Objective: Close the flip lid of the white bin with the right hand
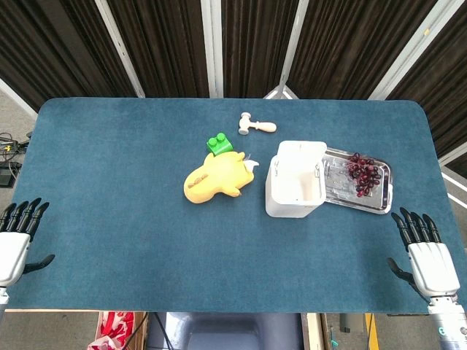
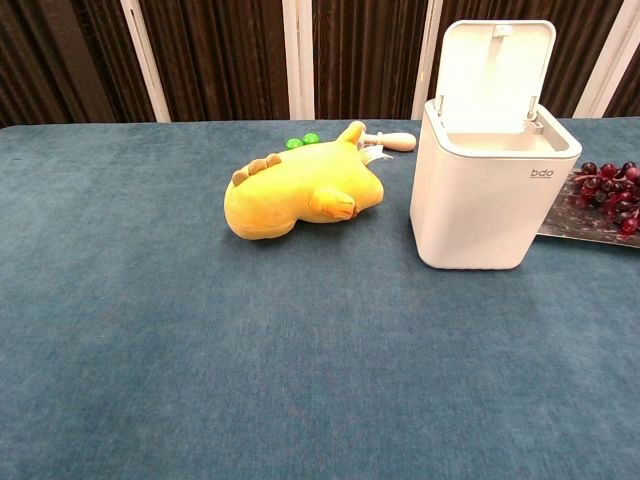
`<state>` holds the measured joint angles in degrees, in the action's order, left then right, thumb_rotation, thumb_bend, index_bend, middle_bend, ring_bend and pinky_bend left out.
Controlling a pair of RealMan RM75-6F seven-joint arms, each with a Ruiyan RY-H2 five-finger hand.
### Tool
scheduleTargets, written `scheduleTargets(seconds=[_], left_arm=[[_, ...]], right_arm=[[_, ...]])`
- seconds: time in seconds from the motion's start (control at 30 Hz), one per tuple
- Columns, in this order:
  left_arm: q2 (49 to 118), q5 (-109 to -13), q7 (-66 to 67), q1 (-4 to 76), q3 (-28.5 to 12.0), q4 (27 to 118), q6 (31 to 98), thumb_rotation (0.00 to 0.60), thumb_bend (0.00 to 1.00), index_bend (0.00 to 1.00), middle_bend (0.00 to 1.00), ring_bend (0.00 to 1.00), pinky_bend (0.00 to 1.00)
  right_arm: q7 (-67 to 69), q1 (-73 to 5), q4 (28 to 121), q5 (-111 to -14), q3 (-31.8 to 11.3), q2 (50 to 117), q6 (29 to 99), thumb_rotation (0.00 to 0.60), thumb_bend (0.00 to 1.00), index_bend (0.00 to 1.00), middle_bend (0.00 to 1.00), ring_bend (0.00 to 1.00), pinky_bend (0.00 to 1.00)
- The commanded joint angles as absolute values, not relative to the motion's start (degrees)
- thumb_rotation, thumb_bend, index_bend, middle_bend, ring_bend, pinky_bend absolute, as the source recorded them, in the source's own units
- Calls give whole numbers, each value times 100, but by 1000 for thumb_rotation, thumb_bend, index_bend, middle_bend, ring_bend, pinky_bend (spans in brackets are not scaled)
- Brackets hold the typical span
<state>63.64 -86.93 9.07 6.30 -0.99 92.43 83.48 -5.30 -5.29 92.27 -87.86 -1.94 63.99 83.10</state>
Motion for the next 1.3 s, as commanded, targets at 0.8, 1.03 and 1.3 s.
scheduleTargets(seconds=[0.8,1.03,1.3], left_arm=[[6329,-8665,917,659,-72,9322,8257,600,0,0,0,0,0],[6309,-8666,872,627,-74,9333,8317,600,0,0,0,0,0],[6313,-8715,927,627,-72,9311,8350,600,0,0,0,0,0]], right_arm=[[-621,-519,9330,-8705,-160,6374,8222,600,293,0,0,0,0],[-474,-560,9586,-8706,-241,6328,8251,600,294,0,3,30,186],[-488,-1214,10737,-7619,-1016,6022,7467,600,303,0,518,578,562]])
